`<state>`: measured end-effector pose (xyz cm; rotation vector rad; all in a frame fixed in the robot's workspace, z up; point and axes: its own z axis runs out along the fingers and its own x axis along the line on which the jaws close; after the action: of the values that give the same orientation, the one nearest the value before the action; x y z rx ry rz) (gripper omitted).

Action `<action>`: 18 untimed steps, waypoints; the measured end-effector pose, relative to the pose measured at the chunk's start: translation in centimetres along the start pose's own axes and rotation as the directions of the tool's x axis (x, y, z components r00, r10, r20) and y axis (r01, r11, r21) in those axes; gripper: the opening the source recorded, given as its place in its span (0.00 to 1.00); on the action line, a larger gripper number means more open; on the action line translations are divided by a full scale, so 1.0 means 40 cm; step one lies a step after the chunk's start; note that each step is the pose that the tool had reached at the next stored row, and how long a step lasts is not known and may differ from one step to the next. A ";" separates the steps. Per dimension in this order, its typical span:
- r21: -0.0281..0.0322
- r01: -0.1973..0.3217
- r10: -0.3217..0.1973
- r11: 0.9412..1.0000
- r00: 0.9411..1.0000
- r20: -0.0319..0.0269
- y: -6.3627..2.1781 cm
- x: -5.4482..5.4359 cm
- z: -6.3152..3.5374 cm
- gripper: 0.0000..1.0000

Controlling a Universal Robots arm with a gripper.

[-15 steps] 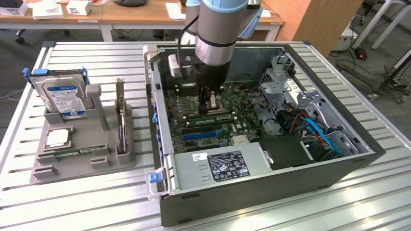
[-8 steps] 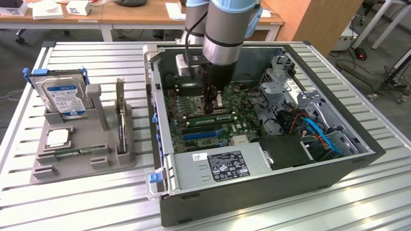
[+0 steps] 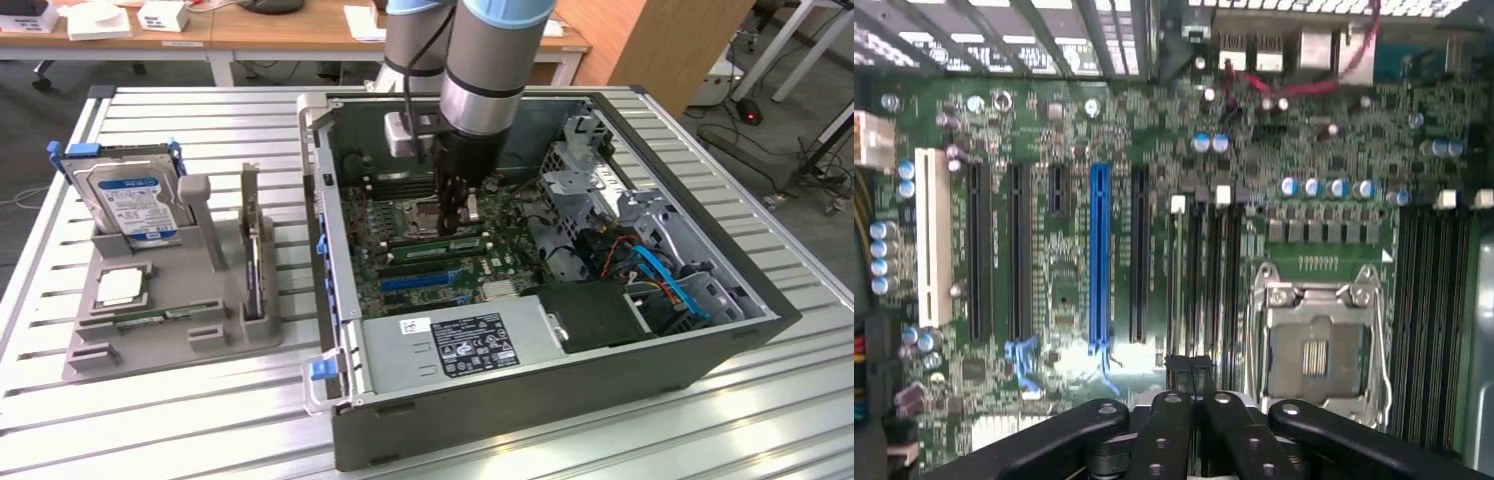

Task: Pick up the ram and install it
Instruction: 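Press down the ram until it locks into place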

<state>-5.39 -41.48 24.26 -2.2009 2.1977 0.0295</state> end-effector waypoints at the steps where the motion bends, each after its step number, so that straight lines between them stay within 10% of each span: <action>1: 0.000 0.000 0.000 1.000 1.000 0.000 -0.006 0.000 0.000 0.09; 18: -0.001 0.000 0.000 1.000 1.000 0.000 -0.079 0.000 0.001 0.09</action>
<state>-2.22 -41.48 24.26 -2.2011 2.1982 0.0303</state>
